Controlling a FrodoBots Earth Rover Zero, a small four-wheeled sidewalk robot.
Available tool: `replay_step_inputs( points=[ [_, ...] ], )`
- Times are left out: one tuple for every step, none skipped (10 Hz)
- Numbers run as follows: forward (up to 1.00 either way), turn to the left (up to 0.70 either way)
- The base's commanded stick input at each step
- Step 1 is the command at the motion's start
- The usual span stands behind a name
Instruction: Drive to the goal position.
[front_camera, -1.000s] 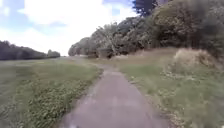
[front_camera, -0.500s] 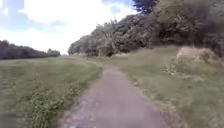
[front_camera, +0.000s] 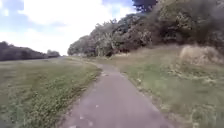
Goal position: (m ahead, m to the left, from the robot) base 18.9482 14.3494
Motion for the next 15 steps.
replay_step_inputs(
  points=[
    [1.00,0.02],
    [1.00,0.01],
    [1.00,0.02],
    [1.00,0.02],
    [1.00,0.02],
    [1.00,0.01],
    [1.00,0.00],
    [1.00,0.00],
    [1.00,0.00],
    [1.00,0.00],
    [1.00,0.00],
    [1.00,-0.08],
    [1.00,-0.16],
    [1.00,-0.39],
    [1.00,-0.40]
  ],
)
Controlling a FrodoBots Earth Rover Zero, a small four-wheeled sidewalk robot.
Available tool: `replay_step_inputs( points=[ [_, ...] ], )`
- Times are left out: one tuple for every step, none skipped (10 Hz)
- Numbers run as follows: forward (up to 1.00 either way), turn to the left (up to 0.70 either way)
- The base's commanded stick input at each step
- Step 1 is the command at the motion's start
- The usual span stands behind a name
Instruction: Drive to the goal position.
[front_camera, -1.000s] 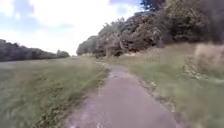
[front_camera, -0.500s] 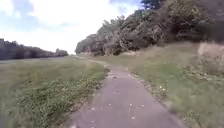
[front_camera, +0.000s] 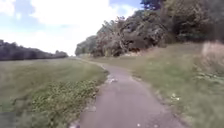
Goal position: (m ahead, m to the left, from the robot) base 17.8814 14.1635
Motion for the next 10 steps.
replay_step_inputs(
  points=[
    [1.00,-0.39],
    [1.00,-0.21],
    [1.00,-0.04],
    [1.00,0.00],
    [1.00,0.00],
    [1.00,0.00],
    [1.00,0.00],
    [1.00,-0.05],
    [1.00,-0.11],
    [1.00,-0.15]
  ],
)
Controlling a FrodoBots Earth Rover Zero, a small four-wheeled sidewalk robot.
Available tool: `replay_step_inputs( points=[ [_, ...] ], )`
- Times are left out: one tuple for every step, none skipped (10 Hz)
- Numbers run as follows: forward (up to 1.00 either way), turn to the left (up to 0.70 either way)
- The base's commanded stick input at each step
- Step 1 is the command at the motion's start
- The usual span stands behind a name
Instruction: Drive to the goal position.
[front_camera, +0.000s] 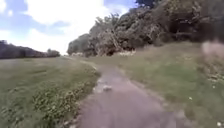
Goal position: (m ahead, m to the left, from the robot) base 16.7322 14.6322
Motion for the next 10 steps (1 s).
replay_step_inputs(
  points=[
    [1.00,-0.15],
    [1.00,-0.15],
    [1.00,0.00],
    [1.00,0.00],
    [1.00,0.00],
    [1.00,0.00],
    [1.00,0.00],
    [1.00,0.00],
    [1.00,0.00],
    [1.00,0.00]
  ],
)
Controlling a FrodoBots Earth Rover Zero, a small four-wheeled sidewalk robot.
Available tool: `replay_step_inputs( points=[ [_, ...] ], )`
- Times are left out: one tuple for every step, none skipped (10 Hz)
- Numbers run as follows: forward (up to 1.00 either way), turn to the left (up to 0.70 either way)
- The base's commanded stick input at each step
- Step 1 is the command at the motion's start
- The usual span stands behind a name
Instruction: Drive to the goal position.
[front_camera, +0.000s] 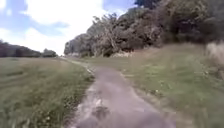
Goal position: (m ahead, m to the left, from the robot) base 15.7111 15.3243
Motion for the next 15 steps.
replay_step_inputs(
  points=[
    [1.00,0.00],
    [1.00,0.00],
    [1.00,0.00],
    [1.00,0.00],
    [1.00,0.00],
    [1.00,0.01],
    [1.00,0.03],
    [1.00,0.04],
    [1.00,0.06],
    [1.00,0.18],
    [1.00,0.06],
    [1.00,0.00],
    [1.00,0.01],
    [1.00,0.12],
    [1.00,0.20]
  ],
)
